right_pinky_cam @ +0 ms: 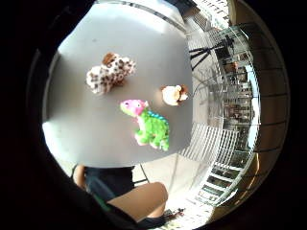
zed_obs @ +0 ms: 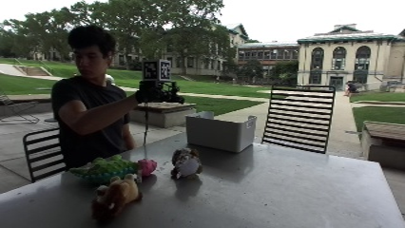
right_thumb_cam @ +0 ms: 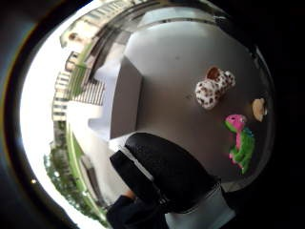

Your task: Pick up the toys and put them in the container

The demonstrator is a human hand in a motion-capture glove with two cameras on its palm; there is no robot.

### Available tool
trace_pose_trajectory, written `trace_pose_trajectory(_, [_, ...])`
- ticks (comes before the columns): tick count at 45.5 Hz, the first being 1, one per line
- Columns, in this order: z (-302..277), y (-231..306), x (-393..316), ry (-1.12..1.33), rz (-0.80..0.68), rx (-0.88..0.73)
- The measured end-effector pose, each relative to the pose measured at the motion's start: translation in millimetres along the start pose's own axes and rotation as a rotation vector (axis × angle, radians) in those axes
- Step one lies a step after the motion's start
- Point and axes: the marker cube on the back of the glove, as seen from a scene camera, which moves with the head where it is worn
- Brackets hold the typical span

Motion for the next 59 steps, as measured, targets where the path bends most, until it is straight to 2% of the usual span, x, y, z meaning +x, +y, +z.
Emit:
trace_pose_trajectory(23, [19, 39, 75, 0.021, 0.077, 0.008])
trace_pose_trajectory(37, [108, 85, 154, 0.013, 0.169, -0.058])
trace_pose_trajectory(48, [177, 107, 173, -0.038, 0.208, -0.126])
trace_pose_trajectory(59, [217, 119, 180, -0.124, 0.216, -0.186])
